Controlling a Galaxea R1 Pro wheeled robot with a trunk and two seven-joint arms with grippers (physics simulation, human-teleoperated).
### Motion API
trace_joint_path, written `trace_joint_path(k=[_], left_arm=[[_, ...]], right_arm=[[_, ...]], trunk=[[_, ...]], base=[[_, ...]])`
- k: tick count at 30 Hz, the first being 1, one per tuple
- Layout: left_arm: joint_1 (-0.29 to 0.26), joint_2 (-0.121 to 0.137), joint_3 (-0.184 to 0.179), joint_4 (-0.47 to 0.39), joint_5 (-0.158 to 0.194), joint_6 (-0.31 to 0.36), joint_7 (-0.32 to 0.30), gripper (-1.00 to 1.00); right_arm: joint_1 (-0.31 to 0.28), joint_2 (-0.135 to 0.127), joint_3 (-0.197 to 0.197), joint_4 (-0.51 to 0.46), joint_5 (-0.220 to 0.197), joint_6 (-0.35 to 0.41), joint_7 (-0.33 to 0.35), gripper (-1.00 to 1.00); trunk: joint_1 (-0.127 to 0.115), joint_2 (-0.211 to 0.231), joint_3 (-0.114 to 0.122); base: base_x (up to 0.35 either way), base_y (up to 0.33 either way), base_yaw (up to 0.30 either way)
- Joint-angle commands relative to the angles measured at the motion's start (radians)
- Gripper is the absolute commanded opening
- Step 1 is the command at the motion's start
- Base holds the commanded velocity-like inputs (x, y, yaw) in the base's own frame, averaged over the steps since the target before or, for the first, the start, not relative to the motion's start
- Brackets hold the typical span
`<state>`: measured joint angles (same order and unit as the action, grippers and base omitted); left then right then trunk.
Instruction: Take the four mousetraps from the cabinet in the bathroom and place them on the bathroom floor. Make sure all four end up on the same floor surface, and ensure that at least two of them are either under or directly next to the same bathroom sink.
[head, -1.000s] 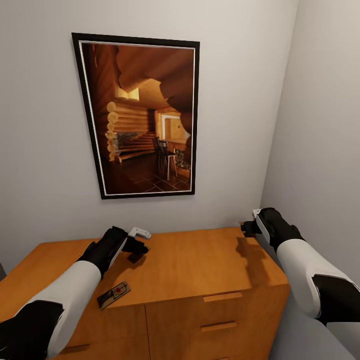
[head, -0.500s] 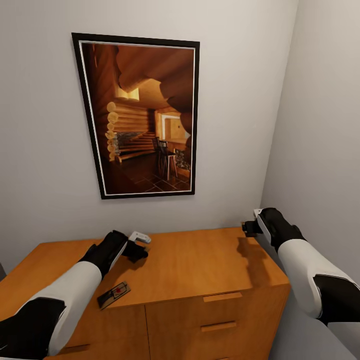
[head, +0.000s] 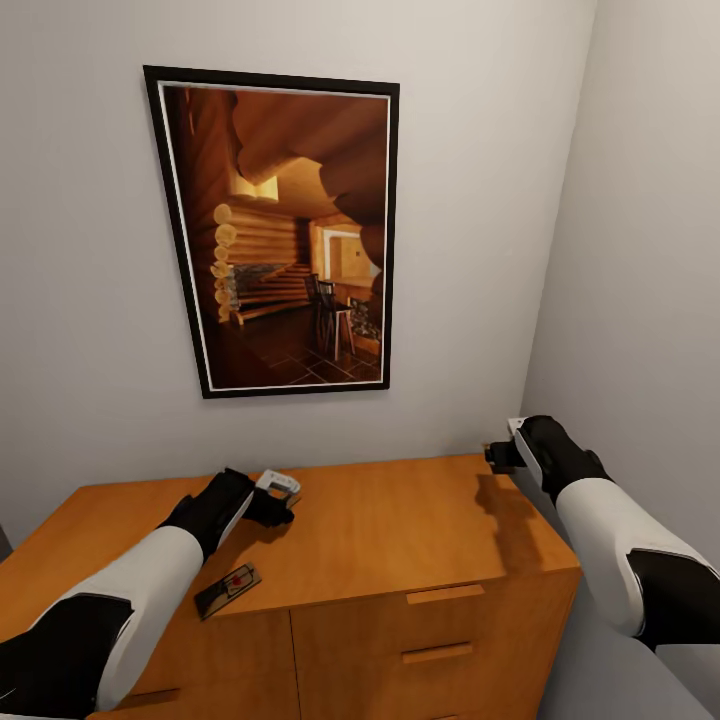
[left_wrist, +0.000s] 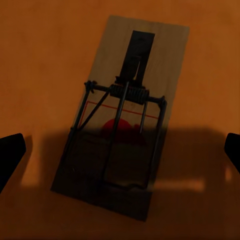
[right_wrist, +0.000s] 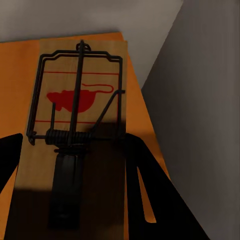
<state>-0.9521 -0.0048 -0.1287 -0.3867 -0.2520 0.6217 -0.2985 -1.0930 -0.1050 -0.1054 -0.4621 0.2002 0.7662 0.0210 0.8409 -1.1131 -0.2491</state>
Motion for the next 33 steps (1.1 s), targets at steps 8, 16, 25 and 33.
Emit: trace_joint_path(k=[8,16,25,33], left_arm=[[-0.001,0.000,0.000,0.002,-0.010,0.001,-0.006,1.00],[-0.001,0.001,0.001,0.010,-0.009,-0.003,-0.005,1.00],[-0.001,0.003,0.003,0.019,-0.009,-0.010,-0.004,1.00],[-0.001,0.006,0.003,0.035,-0.008,-0.011,-0.004,1.00]], right_arm=[[-0.001,0.000,-0.005,-0.001,0.002,0.004,0.002,-1.00],[-0.001,0.000,-0.005,-0.001,0.003,0.003,0.001,-1.00],[-0.001,0.001,-0.005,-0.001,0.004,0.002,-0.001,-1.00],[-0.001,0.000,-0.005,-0.001,0.004,0.002,-0.001,-1.00]], trunk=[[0.000,-0.001,-0.001],[0.000,-0.001,-0.001],[0.000,-0.001,-0.001],[0.000,-0.001,-0.001]], base=[[0.000,0.000,0.000],[0.000,0.000,0.000],[0.000,0.000,0.000],[0.000,0.000,0.000]])
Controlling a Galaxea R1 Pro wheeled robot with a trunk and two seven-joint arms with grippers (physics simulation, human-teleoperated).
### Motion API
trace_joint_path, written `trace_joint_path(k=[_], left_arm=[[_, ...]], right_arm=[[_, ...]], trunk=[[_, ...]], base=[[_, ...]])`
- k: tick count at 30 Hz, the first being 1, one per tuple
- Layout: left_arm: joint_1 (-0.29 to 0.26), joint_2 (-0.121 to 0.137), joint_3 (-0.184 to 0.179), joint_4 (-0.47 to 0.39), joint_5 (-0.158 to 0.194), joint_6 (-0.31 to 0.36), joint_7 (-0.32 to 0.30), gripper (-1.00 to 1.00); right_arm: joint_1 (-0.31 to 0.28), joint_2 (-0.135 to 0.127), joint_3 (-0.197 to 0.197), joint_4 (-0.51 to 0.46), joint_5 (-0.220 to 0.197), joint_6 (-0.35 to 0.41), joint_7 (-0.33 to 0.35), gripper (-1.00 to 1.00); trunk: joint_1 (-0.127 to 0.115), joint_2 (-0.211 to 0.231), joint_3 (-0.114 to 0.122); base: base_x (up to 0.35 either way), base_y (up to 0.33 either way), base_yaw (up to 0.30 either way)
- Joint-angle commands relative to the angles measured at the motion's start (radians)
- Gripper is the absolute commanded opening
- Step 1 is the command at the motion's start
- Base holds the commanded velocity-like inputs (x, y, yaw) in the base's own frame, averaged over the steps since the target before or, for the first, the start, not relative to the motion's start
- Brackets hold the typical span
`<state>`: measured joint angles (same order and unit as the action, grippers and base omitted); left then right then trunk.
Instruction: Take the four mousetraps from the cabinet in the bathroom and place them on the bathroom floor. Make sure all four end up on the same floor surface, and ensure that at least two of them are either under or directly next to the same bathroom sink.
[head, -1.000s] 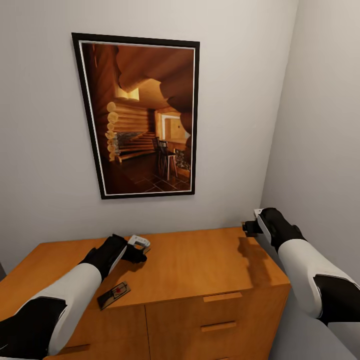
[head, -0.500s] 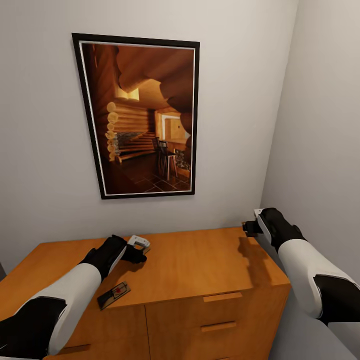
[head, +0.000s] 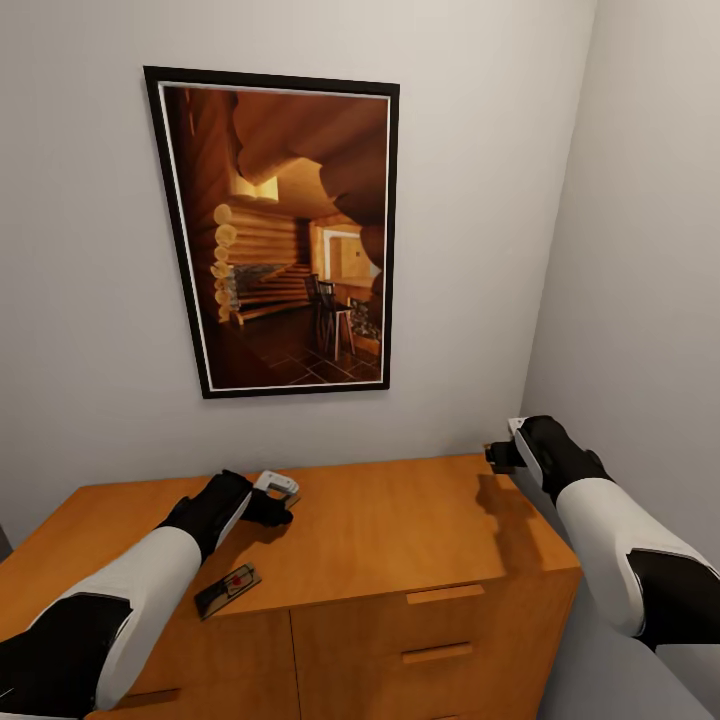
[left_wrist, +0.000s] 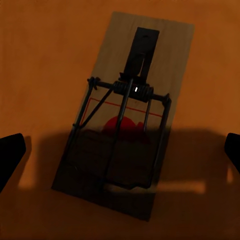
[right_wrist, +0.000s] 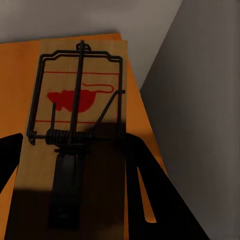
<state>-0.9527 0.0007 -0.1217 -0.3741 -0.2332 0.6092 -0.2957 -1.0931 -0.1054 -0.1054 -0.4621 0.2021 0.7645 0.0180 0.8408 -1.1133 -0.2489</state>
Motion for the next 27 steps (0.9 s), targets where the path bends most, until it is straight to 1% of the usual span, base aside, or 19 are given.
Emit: trace_joint_path(k=[1,12,14,18,19,27], left_arm=[[0.000,0.000,-0.004,0.023,-0.026,0.001,-0.006,1.00],[0.000,0.001,0.004,0.029,-0.025,0.000,-0.006,1.00],[0.000,0.001,0.025,0.031,-0.025,-0.013,-0.006,1.00],[0.000,0.002,0.042,0.037,-0.025,-0.018,-0.006,1.00],[0.000,0.002,0.046,0.039,-0.025,-0.019,-0.006,-1.00],[0.000,0.003,0.054,0.049,-0.025,-0.022,-0.006,-1.00]], right_arm=[[-0.001,0.001,-0.005,-0.001,0.002,0.004,0.002,-1.00],[-0.001,0.000,-0.005,-0.001,0.002,0.004,0.001,-1.00],[-0.001,0.000,-0.005,-0.001,0.002,0.004,0.000,-1.00],[-0.001,0.000,-0.005,-0.001,0.002,0.004,0.000,-1.00],[-0.001,0.000,-0.005,-0.001,0.002,0.004,0.000,-1.00],[-0.001,0.000,-0.005,-0.001,0.002,0.004,0.000,-1.00]], trunk=[[0.000,-0.001,-0.002],[0.000,-0.001,-0.002],[0.000,-0.001,-0.002],[0.000,-0.001,-0.002],[0.000,-0.001,-0.002],[0.000,-0.001,-0.002]], base=[[0.000,0.000,0.000],[0.000,0.000,0.000],[0.000,0.000,0.000],[0.000,0.000,0.000],[0.000,0.000,0.000],[0.000,0.000,0.000]])
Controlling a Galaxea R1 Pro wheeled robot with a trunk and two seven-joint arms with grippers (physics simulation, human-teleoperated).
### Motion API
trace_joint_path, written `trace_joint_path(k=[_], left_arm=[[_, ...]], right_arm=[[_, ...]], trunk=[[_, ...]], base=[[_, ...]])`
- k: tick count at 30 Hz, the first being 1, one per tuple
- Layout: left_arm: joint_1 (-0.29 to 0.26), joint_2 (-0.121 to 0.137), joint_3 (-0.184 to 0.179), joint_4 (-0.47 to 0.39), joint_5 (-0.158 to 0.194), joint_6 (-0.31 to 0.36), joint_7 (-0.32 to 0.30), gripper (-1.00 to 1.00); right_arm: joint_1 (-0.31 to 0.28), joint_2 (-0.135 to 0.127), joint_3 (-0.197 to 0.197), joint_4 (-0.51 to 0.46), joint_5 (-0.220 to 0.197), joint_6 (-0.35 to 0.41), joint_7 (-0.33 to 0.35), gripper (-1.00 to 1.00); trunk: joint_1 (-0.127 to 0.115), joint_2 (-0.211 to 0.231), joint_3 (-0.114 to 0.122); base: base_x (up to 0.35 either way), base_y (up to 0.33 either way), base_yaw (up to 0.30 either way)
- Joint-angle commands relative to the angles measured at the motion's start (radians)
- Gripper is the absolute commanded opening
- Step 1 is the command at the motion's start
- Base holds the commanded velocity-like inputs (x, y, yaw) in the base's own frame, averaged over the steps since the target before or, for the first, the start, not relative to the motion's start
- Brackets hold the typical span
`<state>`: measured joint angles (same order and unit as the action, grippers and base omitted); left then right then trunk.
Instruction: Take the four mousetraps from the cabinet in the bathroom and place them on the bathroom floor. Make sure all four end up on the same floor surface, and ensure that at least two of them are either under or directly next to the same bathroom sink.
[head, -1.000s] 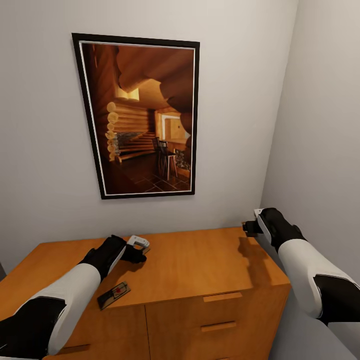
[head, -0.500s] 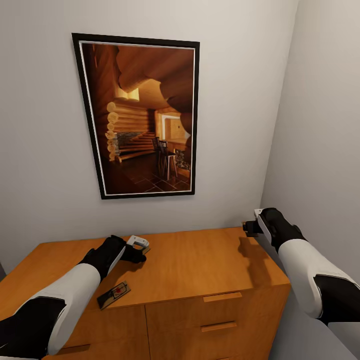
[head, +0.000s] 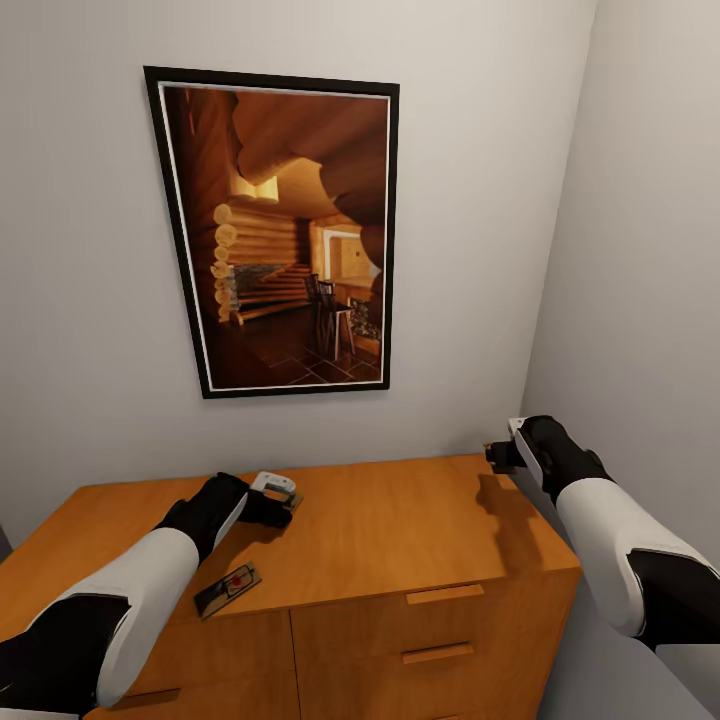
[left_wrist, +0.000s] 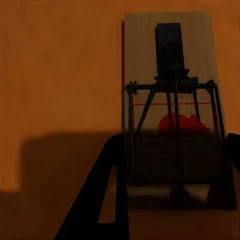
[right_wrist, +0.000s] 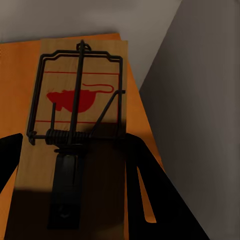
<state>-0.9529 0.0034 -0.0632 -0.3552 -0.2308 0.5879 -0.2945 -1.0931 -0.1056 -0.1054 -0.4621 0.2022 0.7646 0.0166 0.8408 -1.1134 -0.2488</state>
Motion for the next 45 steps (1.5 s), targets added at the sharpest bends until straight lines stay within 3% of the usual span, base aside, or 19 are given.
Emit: trace_joint_path(k=[1,18,23,28,32,37,45], left_arm=[[0.000,0.000,-0.004,0.031,-0.027,-0.001,-0.008,-1.00],[0.000,-0.002,-0.003,0.011,-0.030,-0.006,-0.008,-1.00],[-0.001,-0.006,-0.002,-0.169,-0.031,0.038,-0.014,-1.00],[-0.001,-0.007,-0.002,-0.405,-0.034,0.235,-0.016,-1.00],[0.000,-0.006,-0.006,-0.541,-0.038,0.319,-0.019,-1.00],[-0.001,-0.006,-0.009,-0.593,-0.043,0.368,-0.019,-1.00],[0.000,-0.005,-0.013,-0.598,-0.042,0.389,-0.018,-1.00]], right_arm=[[-0.001,0.001,-0.005,-0.001,0.002,0.004,0.002,-1.00],[-0.001,0.000,-0.005,-0.001,0.002,0.004,0.002,-1.00],[-0.001,0.000,-0.005,-0.002,0.002,0.001,0.002,-1.00],[-0.001,-0.004,-0.005,-0.003,0.002,-0.008,0.003,-1.00],[-0.001,-0.012,-0.005,-0.003,0.002,-0.009,0.006,-1.00],[-0.001,-0.015,-0.005,-0.003,0.002,-0.010,0.008,-1.00],[-0.001,-0.016,-0.005,-0.003,0.002,-0.010,0.009,-1.00]], trunk=[[0.000,-0.001,-0.002],[0.000,-0.001,-0.002],[0.000,-0.001,-0.002],[0.000,-0.001,-0.002],[0.000,-0.001,-0.002],[0.000,-0.001,-0.002],[0.000,-0.001,-0.002]], base=[[0.000,0.000,0.000],[0.000,0.000,0.000],[0.000,0.000,0.000],[0.000,0.000,0.000],[0.000,0.000,0.000],[0.000,0.000,0.000],[0.000,0.000,0.000]])
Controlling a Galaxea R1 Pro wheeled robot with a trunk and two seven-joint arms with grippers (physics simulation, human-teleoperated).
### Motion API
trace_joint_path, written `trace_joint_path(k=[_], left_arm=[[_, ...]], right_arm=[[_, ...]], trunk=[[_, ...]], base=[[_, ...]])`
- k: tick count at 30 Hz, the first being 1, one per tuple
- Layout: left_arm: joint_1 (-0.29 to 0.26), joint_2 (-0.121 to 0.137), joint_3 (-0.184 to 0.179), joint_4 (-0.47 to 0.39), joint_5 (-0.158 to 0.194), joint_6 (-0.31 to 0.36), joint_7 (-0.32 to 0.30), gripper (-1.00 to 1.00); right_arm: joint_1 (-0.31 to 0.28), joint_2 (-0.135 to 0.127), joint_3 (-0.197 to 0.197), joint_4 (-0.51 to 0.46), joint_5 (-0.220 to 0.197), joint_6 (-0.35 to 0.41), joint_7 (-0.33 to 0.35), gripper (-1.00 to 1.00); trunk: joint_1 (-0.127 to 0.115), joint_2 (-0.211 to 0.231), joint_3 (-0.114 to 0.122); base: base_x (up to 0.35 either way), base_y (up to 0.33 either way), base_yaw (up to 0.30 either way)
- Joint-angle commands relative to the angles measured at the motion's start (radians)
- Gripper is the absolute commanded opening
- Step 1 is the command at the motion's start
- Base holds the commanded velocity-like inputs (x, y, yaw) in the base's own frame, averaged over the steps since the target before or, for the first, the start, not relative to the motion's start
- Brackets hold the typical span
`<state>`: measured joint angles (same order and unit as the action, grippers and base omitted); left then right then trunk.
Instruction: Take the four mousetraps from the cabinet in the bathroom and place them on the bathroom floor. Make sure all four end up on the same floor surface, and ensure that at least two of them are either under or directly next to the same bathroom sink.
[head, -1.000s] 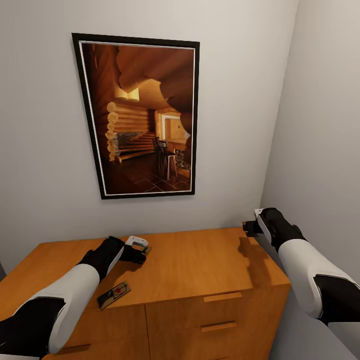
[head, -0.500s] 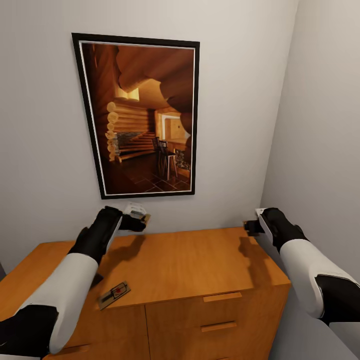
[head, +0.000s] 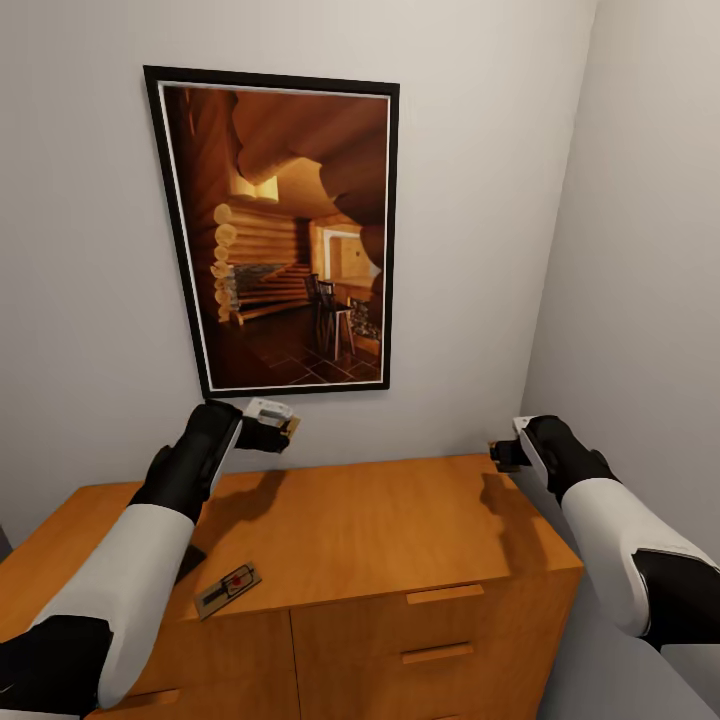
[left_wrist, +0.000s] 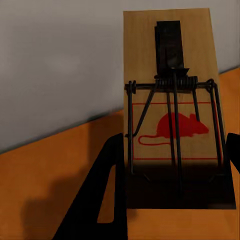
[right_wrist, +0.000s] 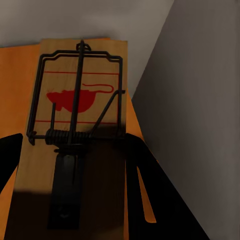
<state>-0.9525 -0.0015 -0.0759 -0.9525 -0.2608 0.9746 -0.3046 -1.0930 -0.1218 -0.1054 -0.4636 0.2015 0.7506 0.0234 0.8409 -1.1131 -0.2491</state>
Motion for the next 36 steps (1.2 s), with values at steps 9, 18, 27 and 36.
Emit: trace_joint_path(k=[9,18,27,36], left_arm=[[-0.001,0.000,-0.001,0.009,-0.005,0.006,-0.011,-1.00],[0.000,-0.001,-0.001,0.064,-0.001,0.004,-0.010,-1.00],[-0.001,-0.001,0.003,0.118,0.003,0.002,-0.010,-1.00],[-0.001,0.002,0.005,0.148,0.003,-0.001,-0.009,-1.00]], right_arm=[[-0.001,0.001,-0.005,-0.001,0.003,0.003,0.002,-1.00],[-0.001,0.002,-0.007,-0.002,0.003,0.002,-0.003,-1.00],[-0.001,0.006,-0.008,-0.003,0.002,0.001,-0.004,-1.00],[-0.001,0.010,-0.007,-0.003,0.002,0.001,-0.006,-1.00]], trunk=[[0.000,-0.001,-0.001],[0.000,-0.001,-0.001],[0.000,-0.001,-0.001],[0.000,-0.001,-0.001]], base=[[0.000,0.000,0.000],[0.000,0.000,0.000],[-0.144,0.000,0.000],[-0.332,0.000,0.000]])
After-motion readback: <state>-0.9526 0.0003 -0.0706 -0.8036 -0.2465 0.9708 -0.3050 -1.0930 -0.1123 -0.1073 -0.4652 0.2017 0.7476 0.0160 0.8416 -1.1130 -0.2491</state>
